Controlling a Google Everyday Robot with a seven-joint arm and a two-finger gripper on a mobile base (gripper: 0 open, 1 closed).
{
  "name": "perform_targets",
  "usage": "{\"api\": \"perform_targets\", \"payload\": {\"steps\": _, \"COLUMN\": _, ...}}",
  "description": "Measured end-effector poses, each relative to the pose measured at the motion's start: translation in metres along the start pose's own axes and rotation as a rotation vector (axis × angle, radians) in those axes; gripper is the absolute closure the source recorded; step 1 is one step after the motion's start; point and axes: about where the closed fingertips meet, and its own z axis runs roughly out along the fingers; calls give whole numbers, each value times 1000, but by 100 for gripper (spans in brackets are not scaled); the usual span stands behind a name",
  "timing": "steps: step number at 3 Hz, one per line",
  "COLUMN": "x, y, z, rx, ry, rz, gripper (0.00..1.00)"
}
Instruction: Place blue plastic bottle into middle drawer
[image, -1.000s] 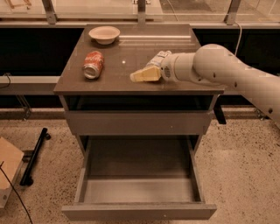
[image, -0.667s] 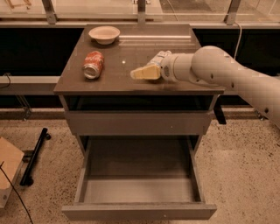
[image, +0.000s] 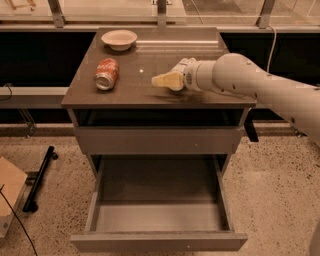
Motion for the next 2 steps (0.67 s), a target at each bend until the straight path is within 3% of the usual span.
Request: {"api": "perform_targets", "payload": {"steps": 2, "x": 0, "y": -3, "z": 2, "rx": 24, "ry": 12, "rz": -2, "gripper": 49}}
